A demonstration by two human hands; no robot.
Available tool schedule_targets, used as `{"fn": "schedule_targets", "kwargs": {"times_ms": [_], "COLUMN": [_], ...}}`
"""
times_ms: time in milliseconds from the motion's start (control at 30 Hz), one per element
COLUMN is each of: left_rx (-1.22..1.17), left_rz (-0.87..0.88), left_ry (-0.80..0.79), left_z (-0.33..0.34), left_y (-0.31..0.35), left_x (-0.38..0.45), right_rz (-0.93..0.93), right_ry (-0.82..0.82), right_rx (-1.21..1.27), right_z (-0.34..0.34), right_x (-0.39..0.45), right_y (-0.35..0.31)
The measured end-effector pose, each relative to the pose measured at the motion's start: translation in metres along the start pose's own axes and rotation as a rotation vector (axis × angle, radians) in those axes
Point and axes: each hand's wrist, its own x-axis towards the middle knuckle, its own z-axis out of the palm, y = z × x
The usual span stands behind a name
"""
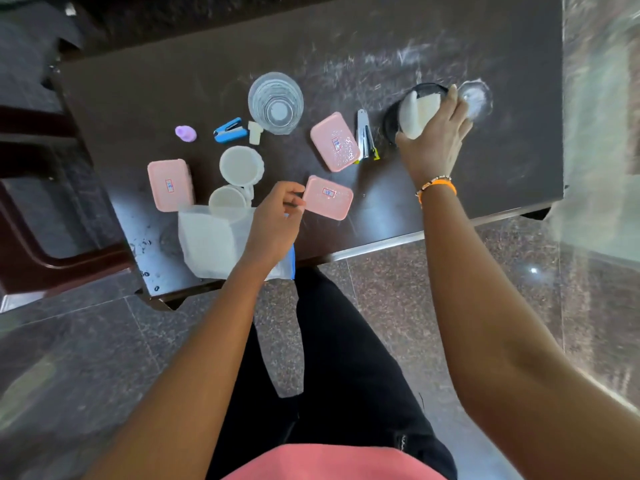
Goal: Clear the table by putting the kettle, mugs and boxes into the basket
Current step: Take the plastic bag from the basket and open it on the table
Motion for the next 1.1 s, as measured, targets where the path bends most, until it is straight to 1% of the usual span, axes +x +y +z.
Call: {"fn": "schedule_targets", "kwargs": {"times_ms": [100, 167, 267, 367, 500, 600, 867, 1100], "left_rx": [0.0, -0.008, -0.027, -0.048, -0.046, -0.055, -0.073, -0.06], "left_rz": [0.014, 0.012, -0.002, -0.029, -0.053, -0.067, -0.078, -0.084], "left_ry": [0.028, 0.064, 0.117, 0.144, 0.137, 0.132, 0.134, 0.121], "left_z": [-0.004, -0.008, -0.014, -0.018, -0.02, -0.02, -0.023, -0.024], "left_y": [0.011, 0.014, 0.016, 0.016, 0.014, 0.013, 0.01, 0.009], "left_x": [0.007, 0.011, 0.016, 0.02, 0.023, 0.024, 0.024, 0.024], "right_rz": [-0.143, -0.209, -0.257, -0.294, -0.329, -0.346, -0.304, -0.315], "right_ry": [0.066, 0.081, 0.034, -0.053, -0.165, -0.218, -0.209, -0.237], "right_rx": [0.032, 0.055, 0.126, 0.13, 0.059, -0.003, -0.01, -0.03], "right_z": [0.0, 0.003, 0.013, 0.026, 0.042, 0.048, 0.052, 0.053], "right_x": [-0.001, -0.002, 0.0, 0.007, 0.013, 0.008, -0.005, 0.0], "right_y": [-0.019, -0.036, -0.06, -0.082, -0.103, -0.104, -0.085, -0.09]}}
